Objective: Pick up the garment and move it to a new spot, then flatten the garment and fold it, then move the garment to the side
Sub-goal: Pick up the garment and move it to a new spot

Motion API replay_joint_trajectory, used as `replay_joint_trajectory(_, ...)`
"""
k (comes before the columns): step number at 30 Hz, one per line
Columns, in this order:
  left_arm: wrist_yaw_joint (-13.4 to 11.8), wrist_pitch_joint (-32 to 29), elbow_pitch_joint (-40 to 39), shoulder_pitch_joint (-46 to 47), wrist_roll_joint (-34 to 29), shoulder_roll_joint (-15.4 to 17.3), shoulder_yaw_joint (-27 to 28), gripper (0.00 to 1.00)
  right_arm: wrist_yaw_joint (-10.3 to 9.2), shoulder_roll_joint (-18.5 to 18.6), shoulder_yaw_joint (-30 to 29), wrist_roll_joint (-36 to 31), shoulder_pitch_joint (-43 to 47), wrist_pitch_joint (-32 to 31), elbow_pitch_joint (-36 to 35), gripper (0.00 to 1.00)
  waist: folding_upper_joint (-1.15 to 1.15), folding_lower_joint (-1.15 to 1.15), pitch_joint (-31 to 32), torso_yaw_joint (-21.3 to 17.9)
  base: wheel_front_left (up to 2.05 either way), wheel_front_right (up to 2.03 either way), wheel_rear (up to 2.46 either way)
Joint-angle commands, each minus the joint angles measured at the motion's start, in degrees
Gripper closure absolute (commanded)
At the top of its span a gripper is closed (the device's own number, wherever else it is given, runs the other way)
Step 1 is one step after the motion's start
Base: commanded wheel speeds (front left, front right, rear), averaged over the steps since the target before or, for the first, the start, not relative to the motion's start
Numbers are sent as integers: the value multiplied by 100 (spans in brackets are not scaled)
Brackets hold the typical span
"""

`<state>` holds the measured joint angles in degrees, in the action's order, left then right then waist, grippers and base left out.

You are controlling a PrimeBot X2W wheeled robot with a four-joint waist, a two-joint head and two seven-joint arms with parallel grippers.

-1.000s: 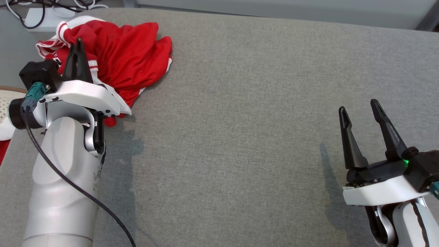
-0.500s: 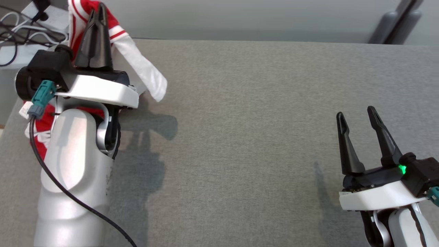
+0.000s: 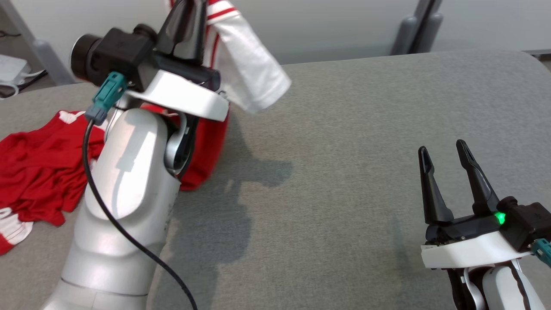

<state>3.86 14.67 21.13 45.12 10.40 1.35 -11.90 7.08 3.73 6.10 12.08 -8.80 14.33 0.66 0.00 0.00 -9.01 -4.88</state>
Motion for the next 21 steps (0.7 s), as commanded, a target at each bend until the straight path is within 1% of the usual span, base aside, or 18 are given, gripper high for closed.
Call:
replay_joint_trajectory(1, -90, 33, -194, 352, 121, 155, -23, 100, 41, -18, 133, 41, -41, 67, -127, 0, 0, 0, 28, -214, 0, 0, 0)
replay_joint_trajectory(7, -370, 33, -389, 791, 526, 154, -668, 100, 41, -51, 168, 69, -24, 67, -96, 0, 0, 0, 51, -579, 0, 0, 0)
replay_joint_trajectory(15, -912, 33, -720, 1309, 1074, 154, -1442, 100, 41, -71, 304, 105, -14, 67, -4, 0, 0, 0, 158, -930, 0, 0, 0)
replay_joint_trajectory(16, -912, 33, -720, 1309, 1074, 154, -1442, 100, 41, -71, 304, 105, -14, 67, -4, 0, 0, 0, 158, -930, 0, 0, 0)
replay_joint_trajectory(17, -1025, 33, -751, 1368, 1138, 154, -1588, 100, 41, -74, 319, 110, -11, 67, -3, 0, 0, 0, 153, -971, 0, 0, 0)
replay_joint_trajectory(19, -1086, 33, -645, 1363, 1196, 154, -1726, 100, 41, -77, 318, 116, -11, 67, -14, 0, 0, 0, 117, -987, 0, 0, 0)
replay_joint_trajectory(21, -1102, 33, -354, 1313, 1228, 154, -1806, 100, 41, -80, 303, 125, -27, 67, -35, 0, 0, 0, 51, -980, 0, 0, 0)
